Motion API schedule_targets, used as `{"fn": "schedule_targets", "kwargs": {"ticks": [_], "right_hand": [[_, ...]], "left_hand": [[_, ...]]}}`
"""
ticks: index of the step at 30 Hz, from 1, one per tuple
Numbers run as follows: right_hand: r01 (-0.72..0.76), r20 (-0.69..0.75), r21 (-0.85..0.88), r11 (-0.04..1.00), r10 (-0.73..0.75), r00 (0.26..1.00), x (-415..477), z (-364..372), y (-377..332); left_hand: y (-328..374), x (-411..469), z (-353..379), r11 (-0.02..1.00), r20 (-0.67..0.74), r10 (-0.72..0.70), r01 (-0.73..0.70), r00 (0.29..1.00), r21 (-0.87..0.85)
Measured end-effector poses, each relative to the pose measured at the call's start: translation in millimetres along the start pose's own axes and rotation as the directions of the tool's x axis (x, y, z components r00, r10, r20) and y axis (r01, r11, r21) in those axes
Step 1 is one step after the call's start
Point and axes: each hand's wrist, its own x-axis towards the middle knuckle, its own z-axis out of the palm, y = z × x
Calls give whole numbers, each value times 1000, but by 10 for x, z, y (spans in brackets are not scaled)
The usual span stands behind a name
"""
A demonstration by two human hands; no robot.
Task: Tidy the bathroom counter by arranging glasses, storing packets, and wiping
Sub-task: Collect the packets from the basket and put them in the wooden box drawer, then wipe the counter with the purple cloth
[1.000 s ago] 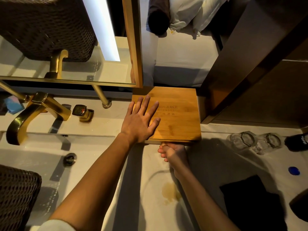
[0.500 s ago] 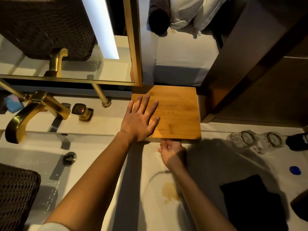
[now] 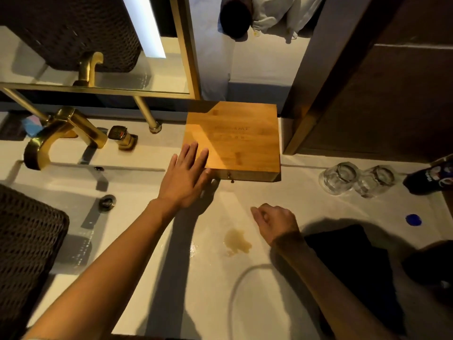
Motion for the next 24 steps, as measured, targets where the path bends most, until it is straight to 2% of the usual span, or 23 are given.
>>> {"fn": "schedule_targets", "kwargs": {"ticks": [3, 5, 10, 12, 14, 18, 24], "right_hand": [[230, -244, -52, 972, -236, 941, -398, -75, 531], [234, -298, -115, 966, -258, 919, -639, -126, 880], [27, -313, -256, 966, -109, 943, -1165, -186, 1549], [-129, -239, -297, 946, 58, 969, -1325, -142, 1705], [-235, -184, -327, 915, 182, 966, -1435, -64, 1761], [-328, -150, -297, 897, 295, 944, -1453, 3, 1704], [-383, -167, -294, 876, 347, 923, -1440, 75, 1688]], "left_hand": [[-10, -450, 81, 999, 8, -24, 23, 1000, 44], [-40, -756, 155, 997, 40, -43, 41, 998, 60], [-211, -1616, 438, 994, 120, -95, 88, 988, 60], [-307, -1942, 544, 993, 143, -109, 104, 984, 47], [-391, -2230, 627, 992, 149, -129, 126, 980, 31], [-511, -2603, 736, 979, 142, -202, 199, 969, 41], [-665, -2761, 794, 971, 127, -230, 220, 965, 91]]}}
